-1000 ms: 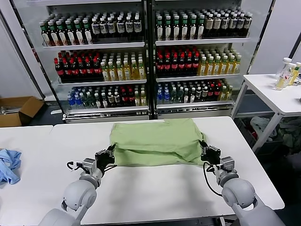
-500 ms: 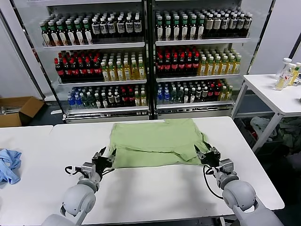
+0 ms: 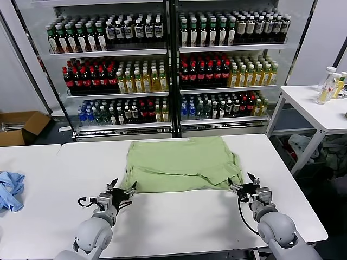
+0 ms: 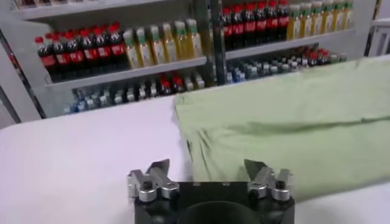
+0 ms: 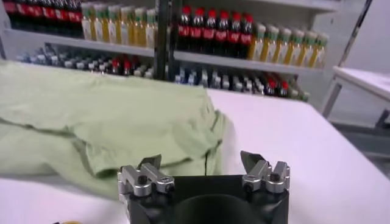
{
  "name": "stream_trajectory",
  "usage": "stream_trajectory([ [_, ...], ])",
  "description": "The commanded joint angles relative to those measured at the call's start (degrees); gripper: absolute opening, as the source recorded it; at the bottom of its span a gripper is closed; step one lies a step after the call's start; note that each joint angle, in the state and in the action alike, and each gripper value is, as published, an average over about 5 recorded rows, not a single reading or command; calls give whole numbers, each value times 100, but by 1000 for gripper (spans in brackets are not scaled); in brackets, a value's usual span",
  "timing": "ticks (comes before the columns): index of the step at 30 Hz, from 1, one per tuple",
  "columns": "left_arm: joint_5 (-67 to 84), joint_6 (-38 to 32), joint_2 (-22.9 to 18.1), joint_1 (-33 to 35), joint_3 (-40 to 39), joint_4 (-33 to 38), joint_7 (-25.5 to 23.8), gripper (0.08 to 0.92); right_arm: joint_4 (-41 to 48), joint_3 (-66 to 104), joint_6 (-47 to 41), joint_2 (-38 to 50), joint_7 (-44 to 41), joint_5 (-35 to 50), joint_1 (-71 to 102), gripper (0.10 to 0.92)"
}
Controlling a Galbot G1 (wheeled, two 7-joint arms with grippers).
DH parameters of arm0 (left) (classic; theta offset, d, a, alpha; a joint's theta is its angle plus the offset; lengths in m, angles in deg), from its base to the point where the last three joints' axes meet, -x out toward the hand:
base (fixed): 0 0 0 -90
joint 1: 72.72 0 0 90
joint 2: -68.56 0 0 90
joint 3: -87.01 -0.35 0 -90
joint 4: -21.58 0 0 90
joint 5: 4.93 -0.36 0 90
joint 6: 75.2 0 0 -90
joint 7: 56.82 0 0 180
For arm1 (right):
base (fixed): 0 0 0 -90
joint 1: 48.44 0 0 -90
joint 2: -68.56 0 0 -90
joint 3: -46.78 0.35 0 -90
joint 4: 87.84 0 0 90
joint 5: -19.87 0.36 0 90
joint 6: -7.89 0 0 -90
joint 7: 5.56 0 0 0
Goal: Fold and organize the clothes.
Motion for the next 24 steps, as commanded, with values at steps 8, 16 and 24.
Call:
stream_trajectory([
  [8,81,65,49,136,-38,31,-252,416,73,-30,-192,-1,129,220,103,463],
  [16,153,-33,63,454,89,345,-340,183,-394,162,-82,147,215,378,522,230],
  [24,148,-42,-172,1743,592,1539,-216,97,-1468,644,-50,285,308,229,1789,137],
])
